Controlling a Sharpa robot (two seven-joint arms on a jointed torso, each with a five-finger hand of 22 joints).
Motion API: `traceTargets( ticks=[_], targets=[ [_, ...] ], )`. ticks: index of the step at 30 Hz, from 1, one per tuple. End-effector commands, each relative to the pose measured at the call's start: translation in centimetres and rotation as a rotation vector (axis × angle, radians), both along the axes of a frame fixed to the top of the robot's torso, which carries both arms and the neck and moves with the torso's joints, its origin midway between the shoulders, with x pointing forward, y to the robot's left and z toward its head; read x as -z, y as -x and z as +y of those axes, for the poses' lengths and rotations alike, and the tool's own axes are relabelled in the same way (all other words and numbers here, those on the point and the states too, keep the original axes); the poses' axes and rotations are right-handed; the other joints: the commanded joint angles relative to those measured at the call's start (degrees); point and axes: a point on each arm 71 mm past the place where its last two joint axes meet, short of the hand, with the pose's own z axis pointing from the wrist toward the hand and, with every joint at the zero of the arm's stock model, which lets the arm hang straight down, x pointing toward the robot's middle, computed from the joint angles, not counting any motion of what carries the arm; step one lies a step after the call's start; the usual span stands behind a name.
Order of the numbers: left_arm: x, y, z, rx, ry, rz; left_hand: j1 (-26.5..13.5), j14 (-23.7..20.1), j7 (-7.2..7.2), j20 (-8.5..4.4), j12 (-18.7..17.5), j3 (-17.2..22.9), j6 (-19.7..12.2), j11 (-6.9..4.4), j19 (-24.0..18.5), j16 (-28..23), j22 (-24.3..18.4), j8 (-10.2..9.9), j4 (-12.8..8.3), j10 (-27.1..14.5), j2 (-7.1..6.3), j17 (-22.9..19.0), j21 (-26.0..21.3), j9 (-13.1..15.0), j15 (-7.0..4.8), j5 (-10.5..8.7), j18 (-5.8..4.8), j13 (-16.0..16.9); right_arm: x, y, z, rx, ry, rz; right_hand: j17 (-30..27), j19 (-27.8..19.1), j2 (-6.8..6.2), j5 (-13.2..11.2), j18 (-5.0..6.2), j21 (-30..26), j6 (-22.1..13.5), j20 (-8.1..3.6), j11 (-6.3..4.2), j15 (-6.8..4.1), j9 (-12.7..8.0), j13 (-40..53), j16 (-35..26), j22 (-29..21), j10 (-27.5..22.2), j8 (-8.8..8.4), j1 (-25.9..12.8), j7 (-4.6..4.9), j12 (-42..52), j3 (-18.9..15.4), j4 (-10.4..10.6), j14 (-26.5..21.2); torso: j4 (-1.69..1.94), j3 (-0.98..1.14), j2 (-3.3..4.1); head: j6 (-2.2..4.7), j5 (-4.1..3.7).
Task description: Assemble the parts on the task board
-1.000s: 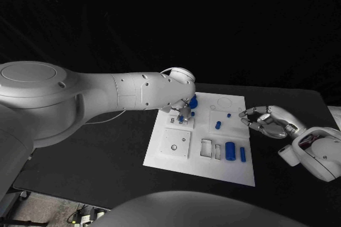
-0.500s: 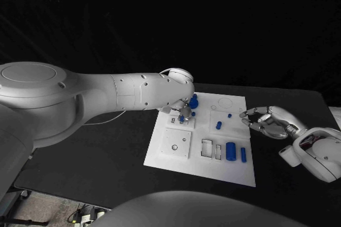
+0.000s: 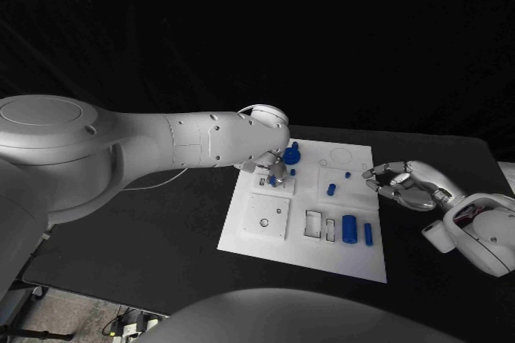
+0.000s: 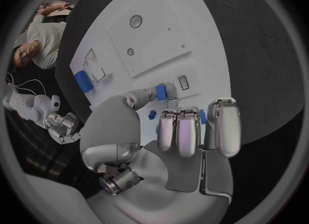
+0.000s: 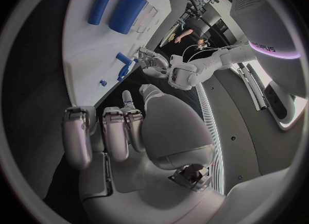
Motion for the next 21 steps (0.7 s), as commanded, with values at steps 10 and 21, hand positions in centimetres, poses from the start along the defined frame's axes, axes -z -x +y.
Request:
traceTargets(
  ticks=[10,21],
  targets=[
    [0.12,0.08,0.00,0.000,-0.001,-0.005,-0.2,6.0,0.04,0.44,0.1,-0.8,0.6,0.63,2.6,0.1,12.9,-0.9,-0.1,6.0,0.59,15.1,-0.5,-0.4,0.46,0.29,0.78,15.1,0.12,0.12,0.18,-0.018,0.000,0.015,15.1,1.3,-0.07,0.4,-0.15,-0.4,-0.2,-0.02,0.07,0.38,0.1,14.9,0.2,13.1,6.4,0.01,0.7,0.04,-0.2,0.3,-0.1,6.1,-0.03,-0.01,0.03,0.00,0.19],
    [0.33,0.16,-0.15,-0.013,0.019,-0.001,-0.4,6.0,0.09,0.53,0.1,-1.4,1.1,0.71,2.6,0.1,12.9,-1.3,0.3,6.0,1.11,15.1,-0.4,-0.6,0.54,0.30,0.74,15.1,0.13,0.15,0.14,-0.018,0.001,0.019,15.1,1.3,-0.07,0.4,-0.15,-0.4,-0.2,-0.02,0.07,0.38,0.1,14.9,0.2,13.1,6.4,0.01,0.7,0.04,-0.2,0.3,-0.1,6.1,-0.01,0.01,-0.02,0.00,0.11]
  ],
)
